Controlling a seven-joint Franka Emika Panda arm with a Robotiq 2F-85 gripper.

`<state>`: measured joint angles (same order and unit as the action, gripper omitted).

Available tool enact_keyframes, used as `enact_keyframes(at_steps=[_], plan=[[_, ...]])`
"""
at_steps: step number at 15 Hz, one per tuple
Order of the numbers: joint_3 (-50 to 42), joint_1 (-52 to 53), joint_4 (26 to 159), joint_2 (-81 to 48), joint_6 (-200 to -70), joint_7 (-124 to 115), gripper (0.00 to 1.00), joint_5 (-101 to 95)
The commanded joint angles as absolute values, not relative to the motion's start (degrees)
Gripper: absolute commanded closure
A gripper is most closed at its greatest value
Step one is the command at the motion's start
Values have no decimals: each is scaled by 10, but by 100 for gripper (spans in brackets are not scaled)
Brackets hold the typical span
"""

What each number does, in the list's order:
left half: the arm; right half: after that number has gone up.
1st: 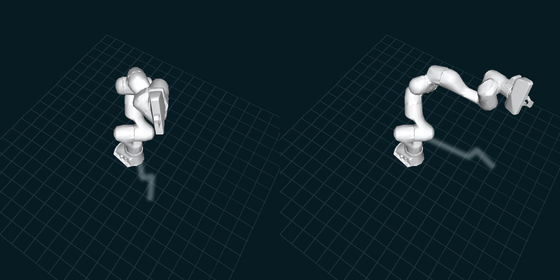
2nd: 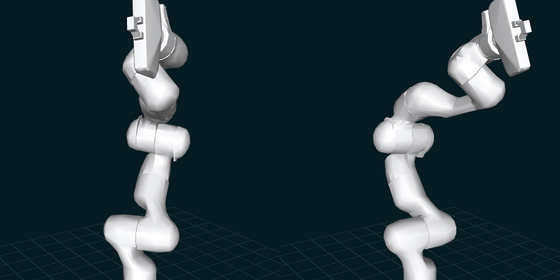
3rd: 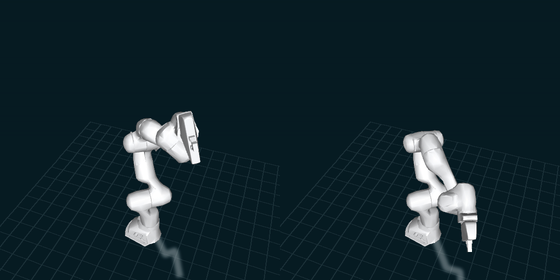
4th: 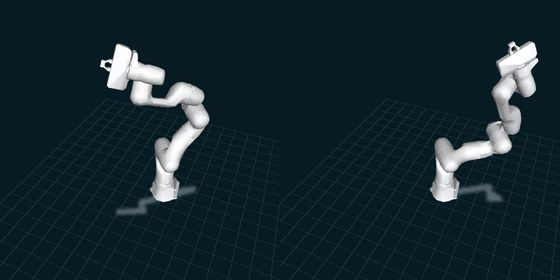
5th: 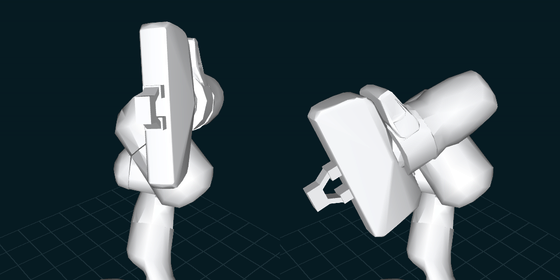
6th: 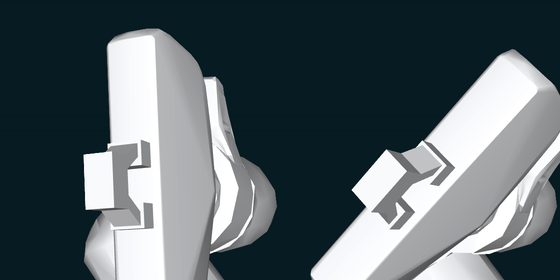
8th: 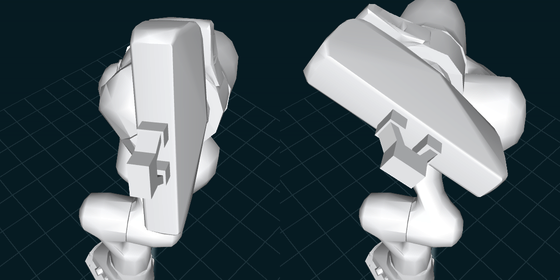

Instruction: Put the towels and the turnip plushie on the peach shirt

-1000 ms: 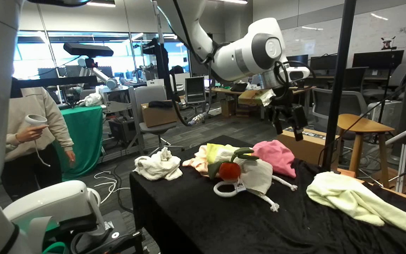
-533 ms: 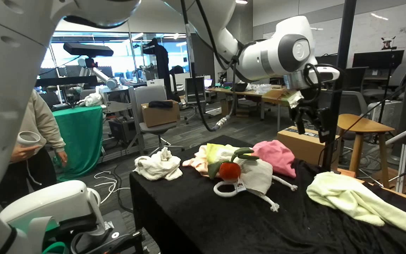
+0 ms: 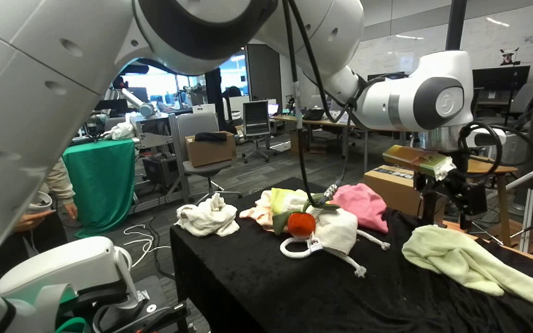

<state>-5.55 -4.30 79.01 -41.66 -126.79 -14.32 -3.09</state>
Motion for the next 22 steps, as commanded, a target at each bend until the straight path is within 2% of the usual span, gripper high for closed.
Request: enact_keyframes(at_steps=[1, 18, 19, 20, 22], plan=[[-46, -58, 698, -481, -1229, -90, 0, -16], [-37, -73, 541, -612, -1106, -25, 0, -17], [-36, -74, 536, -614, -1102, -22, 5, -17], [-36, -74, 530, -616, -1097, -22, 27, -17], [-34, -74, 521, -619, -1090, -19, 32, -17]])
